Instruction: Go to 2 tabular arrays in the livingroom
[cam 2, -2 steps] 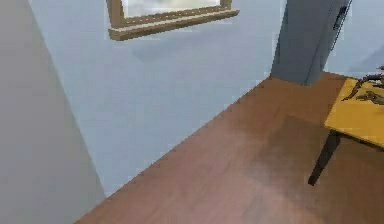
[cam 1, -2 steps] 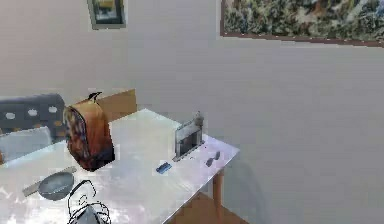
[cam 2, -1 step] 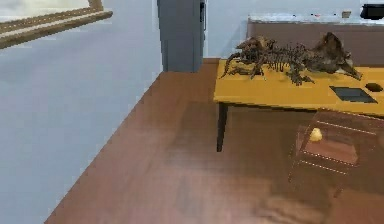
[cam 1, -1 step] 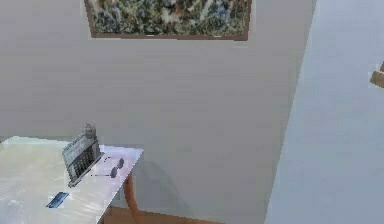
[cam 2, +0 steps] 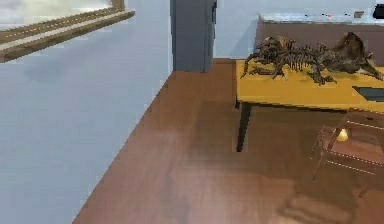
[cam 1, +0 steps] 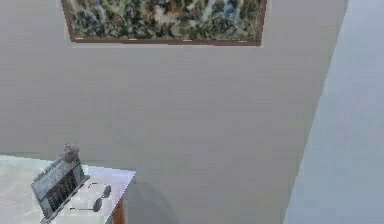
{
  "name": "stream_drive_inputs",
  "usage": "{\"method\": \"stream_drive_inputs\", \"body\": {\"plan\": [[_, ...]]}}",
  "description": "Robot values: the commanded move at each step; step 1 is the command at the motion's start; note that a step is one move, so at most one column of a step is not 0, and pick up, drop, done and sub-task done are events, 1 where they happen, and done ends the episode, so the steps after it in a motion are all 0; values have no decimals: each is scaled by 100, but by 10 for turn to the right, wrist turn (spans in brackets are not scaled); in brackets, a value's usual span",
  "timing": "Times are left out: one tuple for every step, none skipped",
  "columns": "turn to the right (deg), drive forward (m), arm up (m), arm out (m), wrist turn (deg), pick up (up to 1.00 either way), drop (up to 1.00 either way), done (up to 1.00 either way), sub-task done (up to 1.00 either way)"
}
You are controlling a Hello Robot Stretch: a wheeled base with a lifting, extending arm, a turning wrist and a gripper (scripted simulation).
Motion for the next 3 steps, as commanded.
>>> {"method": "stream_drive_inputs", "body": {"plan": [[450,0,0,0,0,0,0,0,0],[450,0,0,0,0,0,0,0,0],[60,0,0,0,0,0,0,0,0]]}}
